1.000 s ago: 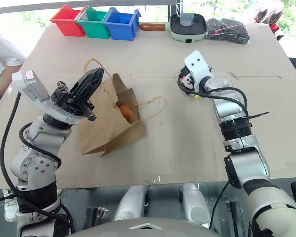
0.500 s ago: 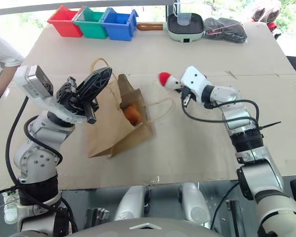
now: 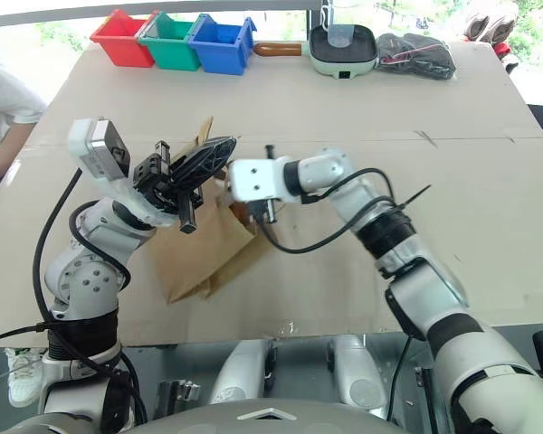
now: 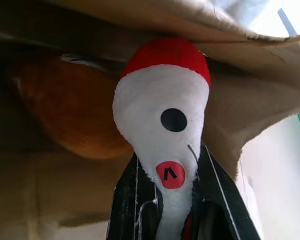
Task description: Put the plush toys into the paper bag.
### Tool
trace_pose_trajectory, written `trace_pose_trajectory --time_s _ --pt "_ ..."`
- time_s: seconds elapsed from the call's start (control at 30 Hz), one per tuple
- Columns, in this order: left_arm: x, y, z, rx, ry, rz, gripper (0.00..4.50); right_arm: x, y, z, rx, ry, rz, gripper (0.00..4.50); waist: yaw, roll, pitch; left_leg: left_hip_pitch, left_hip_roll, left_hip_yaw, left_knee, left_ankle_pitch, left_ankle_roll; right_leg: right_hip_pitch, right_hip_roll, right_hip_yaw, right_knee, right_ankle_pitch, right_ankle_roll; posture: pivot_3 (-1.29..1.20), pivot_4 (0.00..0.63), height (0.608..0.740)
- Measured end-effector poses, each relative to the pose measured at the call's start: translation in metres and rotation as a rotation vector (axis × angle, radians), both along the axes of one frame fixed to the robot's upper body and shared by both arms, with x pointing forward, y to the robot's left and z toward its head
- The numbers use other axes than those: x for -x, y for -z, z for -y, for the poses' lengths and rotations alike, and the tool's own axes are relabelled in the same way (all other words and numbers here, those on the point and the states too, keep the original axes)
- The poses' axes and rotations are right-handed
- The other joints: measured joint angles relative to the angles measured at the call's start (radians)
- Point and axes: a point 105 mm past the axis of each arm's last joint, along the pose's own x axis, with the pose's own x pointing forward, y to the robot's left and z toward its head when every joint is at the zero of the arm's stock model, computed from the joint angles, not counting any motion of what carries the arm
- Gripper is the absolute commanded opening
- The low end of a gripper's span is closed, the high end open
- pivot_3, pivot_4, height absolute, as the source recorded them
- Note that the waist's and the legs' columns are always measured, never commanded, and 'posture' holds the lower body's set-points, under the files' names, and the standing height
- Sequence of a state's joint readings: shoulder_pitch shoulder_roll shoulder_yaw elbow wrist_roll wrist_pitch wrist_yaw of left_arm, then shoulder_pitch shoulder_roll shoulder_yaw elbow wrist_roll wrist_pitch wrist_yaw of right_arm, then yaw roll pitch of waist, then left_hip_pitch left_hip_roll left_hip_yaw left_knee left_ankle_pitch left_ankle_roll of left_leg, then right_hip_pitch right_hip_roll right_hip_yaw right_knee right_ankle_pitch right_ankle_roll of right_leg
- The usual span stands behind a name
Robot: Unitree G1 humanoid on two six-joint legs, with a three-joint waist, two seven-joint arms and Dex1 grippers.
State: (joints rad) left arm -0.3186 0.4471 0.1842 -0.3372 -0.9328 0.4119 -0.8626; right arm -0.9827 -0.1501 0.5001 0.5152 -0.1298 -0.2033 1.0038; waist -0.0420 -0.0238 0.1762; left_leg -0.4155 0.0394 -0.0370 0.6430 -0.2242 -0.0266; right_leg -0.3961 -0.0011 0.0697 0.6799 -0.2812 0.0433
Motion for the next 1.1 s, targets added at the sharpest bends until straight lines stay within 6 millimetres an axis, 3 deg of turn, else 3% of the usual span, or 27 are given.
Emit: trace_pose_trajectory --time_s 0.07,0.13,0.2,0.33,0.4,0.53,0.67,0.9,1.0,1.1 --pt "-0.003 0.006 -0.003 -0.014 -0.022 -0.007 0.00 0.011 0.014 -0.012 0.029 -0.072 -0.036 0.65 0.000 0.000 0.000 0.000 0.000 0.000 0.000 0.000 0.000 0.000 0.000 0.000 0.000 0.000 0.000 0.00 0.150 0.740" --pt "-0.004 0.009 -0.006 -0.020 -0.041 -0.008 0.00 0.018 0.019 -0.021 0.019 -0.124 -0.052 1.72 0.000 0.000 0.000 0.000 0.000 0.000 0.000 0.000 0.000 0.000 -0.001 0.000 0.000 0.000 0.000 0.00 0.150 0.740" --pt "-0.004 0.012 -0.007 -0.022 -0.054 -0.014 0.00 0.022 0.021 -0.026 0.008 -0.151 -0.057 2.48 0.003 0.000 0.000 -0.001 0.000 0.000 0.000 0.000 0.000 0.000 -0.001 0.000 0.000 0.000 0.000 0.00 0.150 0.740" --pt "-0.001 0.019 -0.015 -0.024 -0.119 -0.033 0.00 0.022 0.024 -0.019 0.009 -0.159 -0.043 4.37 0.005 0.000 0.000 0.000 0.000 -0.001 0.000 0.000 0.000 0.000 -0.001 -0.001 0.000 0.000 0.000 0.00 0.150 0.740" --pt "-0.002 0.018 -0.018 -0.025 -0.153 -0.027 0.00 0.022 0.030 -0.011 0.019 -0.152 -0.059 4.37 0.006 0.000 0.000 0.000 0.000 -0.001 0.000 0.000 0.000 0.000 -0.001 -0.001 0.000 0.000 0.000 0.00 0.150 0.740" --pt "0.000 0.014 -0.031 -0.007 -0.278 0.037 0.00 0.015 0.037 0.044 -0.011 0.017 -0.213 4.37 0.015 0.001 0.000 -0.001 -0.001 -0.001 0.000 0.000 0.000 0.001 -0.003 -0.001 0.000 0.000 0.000 0.00 0.150 0.740" --pt "0.001 0.012 -0.033 0.007 -0.291 0.054 0.00 0.003 0.014 0.080 -0.081 0.204 -0.296 4.37 0.009 0.000 0.000 0.000 0.000 -0.001 0.000 0.000 0.000 0.001 -0.001 -0.001 0.001 0.000 0.000 0.00 0.150 0.740" --pt "0.002 0.012 -0.032 0.014 -0.278 0.058 0.00 0.004 0.024 0.092 -0.101 0.366 -0.486 4.37 0.002 0.000 0.000 0.000 0.000 -0.001 0.001 0.000 0.000 0.001 -0.001 0.000 0.001 0.000 0.000 0.00 0.150 0.740" --pt "0.002 0.009 -0.029 0.015 -0.262 0.069 0.00 -0.012 0.031 0.093 -0.188 0.584 -0.790 4.37 0.002 0.000 0.000 0.000 0.000 -0.001 0.001 0.000 0.000 0.001 0.000 0.000 0.001 0.000 0.000 0.00 0.150 0.740" --pt "0.002 0.009 -0.028 0.016 -0.255 0.069 0.00 -0.018 0.040 0.086 -0.198 0.648 -0.931 4.37 0.000 0.000 0.000 0.000 0.000 0.000 0.001 0.000 0.000 0.001 0.000 0.000 0.001 0.000 0.000 0.00 0.150 0.740"
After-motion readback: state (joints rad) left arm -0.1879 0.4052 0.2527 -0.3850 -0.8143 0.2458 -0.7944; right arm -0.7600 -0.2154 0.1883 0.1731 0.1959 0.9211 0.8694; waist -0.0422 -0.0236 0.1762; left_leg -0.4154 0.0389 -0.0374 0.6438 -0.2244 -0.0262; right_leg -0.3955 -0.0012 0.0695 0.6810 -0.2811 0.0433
